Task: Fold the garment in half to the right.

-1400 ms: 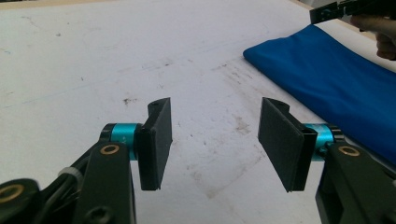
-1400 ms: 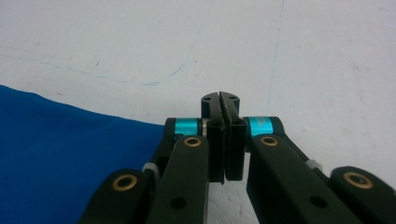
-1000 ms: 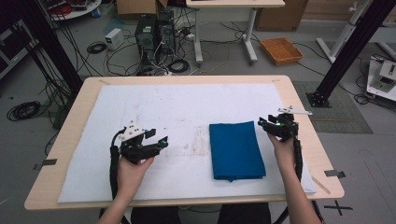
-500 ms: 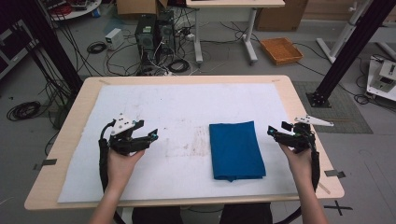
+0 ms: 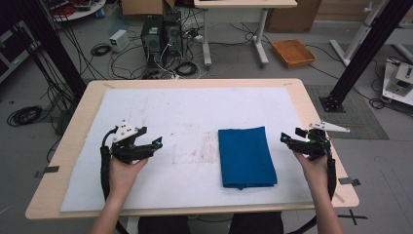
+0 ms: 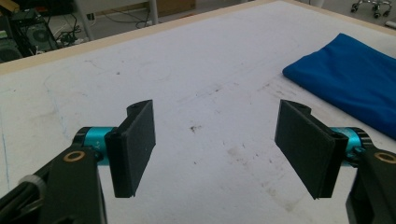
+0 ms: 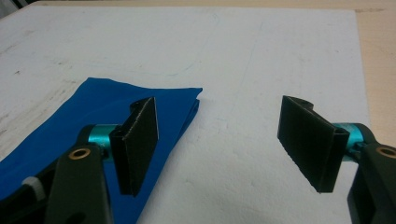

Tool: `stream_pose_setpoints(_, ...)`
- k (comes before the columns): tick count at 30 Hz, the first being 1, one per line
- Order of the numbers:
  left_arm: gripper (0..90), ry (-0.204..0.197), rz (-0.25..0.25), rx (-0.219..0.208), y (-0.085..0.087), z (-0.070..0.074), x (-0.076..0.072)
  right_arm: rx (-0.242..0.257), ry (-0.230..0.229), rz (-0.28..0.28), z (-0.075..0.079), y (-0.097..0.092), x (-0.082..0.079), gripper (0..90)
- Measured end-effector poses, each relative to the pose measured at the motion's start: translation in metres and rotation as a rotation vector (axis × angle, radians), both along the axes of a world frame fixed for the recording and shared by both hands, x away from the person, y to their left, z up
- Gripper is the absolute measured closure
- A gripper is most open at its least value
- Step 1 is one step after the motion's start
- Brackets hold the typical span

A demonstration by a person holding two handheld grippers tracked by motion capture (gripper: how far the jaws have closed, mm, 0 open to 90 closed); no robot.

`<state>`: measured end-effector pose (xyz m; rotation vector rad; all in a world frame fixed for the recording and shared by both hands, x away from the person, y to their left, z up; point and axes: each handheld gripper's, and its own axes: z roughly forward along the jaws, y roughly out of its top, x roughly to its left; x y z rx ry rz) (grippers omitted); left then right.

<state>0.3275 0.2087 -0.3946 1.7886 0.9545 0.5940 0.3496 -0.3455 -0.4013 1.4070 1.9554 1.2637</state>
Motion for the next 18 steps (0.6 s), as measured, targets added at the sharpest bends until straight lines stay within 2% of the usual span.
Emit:
stream_pose_setpoints(7,29.0,0.004,0.006,0.016,0.0012,-0.0003,-0.0006,-0.003,0.018,0.000,-0.0024,0.0007,0.0018,29.0)
stream_pose_setpoints(18,28.8,0.004,0.006,0.030,0.0010,-0.0009,-0.0029,0.005,0.021,0.004,-0.0045,-0.0012,0.0064,28.9)
